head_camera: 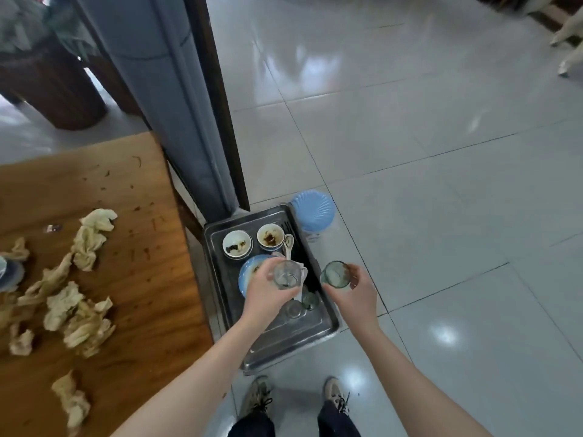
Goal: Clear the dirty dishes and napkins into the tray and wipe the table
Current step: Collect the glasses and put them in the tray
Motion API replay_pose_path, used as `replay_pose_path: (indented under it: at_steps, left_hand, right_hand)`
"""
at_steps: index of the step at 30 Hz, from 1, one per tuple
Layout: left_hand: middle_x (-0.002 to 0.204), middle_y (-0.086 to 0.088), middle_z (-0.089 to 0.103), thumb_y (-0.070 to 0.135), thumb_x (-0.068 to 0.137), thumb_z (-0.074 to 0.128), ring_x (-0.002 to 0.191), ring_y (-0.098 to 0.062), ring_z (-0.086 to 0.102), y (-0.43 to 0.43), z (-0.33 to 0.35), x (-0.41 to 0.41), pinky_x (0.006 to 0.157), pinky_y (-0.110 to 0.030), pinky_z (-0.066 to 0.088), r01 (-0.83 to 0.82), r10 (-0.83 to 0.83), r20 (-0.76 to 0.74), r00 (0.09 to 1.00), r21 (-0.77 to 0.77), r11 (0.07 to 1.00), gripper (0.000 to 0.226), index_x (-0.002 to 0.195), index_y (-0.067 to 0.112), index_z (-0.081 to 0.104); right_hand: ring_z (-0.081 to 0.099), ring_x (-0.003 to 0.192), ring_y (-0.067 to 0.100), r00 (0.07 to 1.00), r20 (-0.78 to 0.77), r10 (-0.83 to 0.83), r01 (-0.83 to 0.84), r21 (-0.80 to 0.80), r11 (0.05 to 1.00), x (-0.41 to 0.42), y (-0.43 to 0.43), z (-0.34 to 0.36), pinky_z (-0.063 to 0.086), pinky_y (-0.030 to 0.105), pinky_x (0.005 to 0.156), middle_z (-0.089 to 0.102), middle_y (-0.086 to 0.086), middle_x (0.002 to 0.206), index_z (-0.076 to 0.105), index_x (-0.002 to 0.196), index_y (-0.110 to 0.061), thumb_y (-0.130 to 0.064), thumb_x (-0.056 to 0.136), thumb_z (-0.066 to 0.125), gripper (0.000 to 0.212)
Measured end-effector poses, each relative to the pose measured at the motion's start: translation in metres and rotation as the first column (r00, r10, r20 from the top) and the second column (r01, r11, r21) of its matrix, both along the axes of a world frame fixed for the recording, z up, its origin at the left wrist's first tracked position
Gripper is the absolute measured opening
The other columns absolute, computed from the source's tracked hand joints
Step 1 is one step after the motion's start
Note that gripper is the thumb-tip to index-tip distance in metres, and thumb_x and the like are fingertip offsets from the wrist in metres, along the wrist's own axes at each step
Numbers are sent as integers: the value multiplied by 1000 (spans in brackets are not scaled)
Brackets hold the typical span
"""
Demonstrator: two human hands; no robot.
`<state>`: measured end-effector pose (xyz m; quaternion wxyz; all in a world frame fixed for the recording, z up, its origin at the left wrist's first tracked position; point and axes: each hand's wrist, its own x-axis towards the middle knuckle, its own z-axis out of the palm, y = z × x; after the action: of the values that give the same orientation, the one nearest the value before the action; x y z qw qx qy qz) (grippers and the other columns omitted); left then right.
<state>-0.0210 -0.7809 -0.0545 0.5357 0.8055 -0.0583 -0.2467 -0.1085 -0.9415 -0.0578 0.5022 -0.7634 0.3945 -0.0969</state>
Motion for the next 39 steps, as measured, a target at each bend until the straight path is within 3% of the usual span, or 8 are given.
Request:
replay_pose_path:
  at_steps: [8, 11, 18, 24, 29, 32, 36, 39]
  left_hand:
    - [109, 12, 64, 16, 67, 87, 97, 1, 61, -4, -40, -55, 75, -11, 51, -231, 238, -113, 965, 67, 971, 57, 111, 38, 59]
    - [116, 6, 58, 15, 67, 87, 107, -9, 58, -7, -63, -74, 89, -28, 52, -291, 307, -129, 943, 129, 948, 60, 118, 28, 59]
    - [117, 11, 56, 12, 67, 86, 101, 1, 53, -11, -121, -99, 73, -5, 40, -364, 400, -176, 900, 203, 909, 62, 115, 36, 55]
    - [116, 12, 54, 12, 68, 86, 105, -4, 50, -17, -177, -114, 82, -12, 38, -373, 420, -203, 885, 233, 898, 63, 115, 39, 53]
    - [111, 14, 54, 11, 68, 86, 100, -1, 52, -27, -220, -120, 80, -11, 39, -395, 443, -209, 872, 233, 888, 63, 114, 39, 53]
    - [113, 14, 56, 10, 67, 86, 102, -1, 53, -32, -243, -120, 83, -11, 39, -413, 458, -207, 864, 228, 882, 65, 116, 38, 53]
    - [115, 9, 59, 9, 65, 87, 111, -12, 56, -40, -263, -122, 98, -30, 47, -439, 479, -195, 856, 216, 872, 65, 115, 35, 54]
    - [116, 5, 63, 8, 62, 88, 107, -9, 60, -49, -272, -123, 95, -28, 49, -478, 508, -204, 837, 179, 860, 65, 114, 30, 55]
  right_hand:
    - [59, 83, -11, 957, -97, 273, -267, 74, 961, -8, -21, -50, 43, 1, 68, 62, -14, 93, 50, 92, -40, -14, 63, 88, 54]
    - [60, 87, -4, 929, -127, 347, -334, 111, 936, -16, -25, -76, 46, 6, 72, 64, -11, 97, 52, 100, -36, -16, 64, 88, 55]
    - [61, 89, -1, 892, -169, 419, -393, 168, 904, -37, -34, -136, 55, 29, 80, 64, -18, 97, 53, 99, -41, -10, 66, 85, 55]
    - [63, 91, 2, 877, -191, 441, -403, 209, 891, -50, -34, -187, 54, 27, 83, 64, -16, 99, 53, 99, -40, -8, 67, 84, 56]
    - [60, 89, -8, 873, -193, 448, -411, 205, 888, -55, -30, -226, 48, 10, 76, 63, -17, 96, 51, 99, -40, -5, 65, 85, 60]
    - [61, 90, -2, 871, -182, 456, -419, 210, 883, -54, -29, -248, 50, 16, 79, 64, -15, 96, 53, 100, -38, -3, 64, 84, 59]
    - [61, 90, -3, 876, -160, 454, -427, 179, 886, -51, -28, -267, 48, 13, 79, 64, -18, 95, 52, 99, -39, -1, 63, 84, 61]
    - [61, 87, -5, 882, -149, 447, -419, 184, 889, -46, -27, -277, 48, 9, 74, 65, -18, 92, 52, 96, -39, -2, 62, 86, 60]
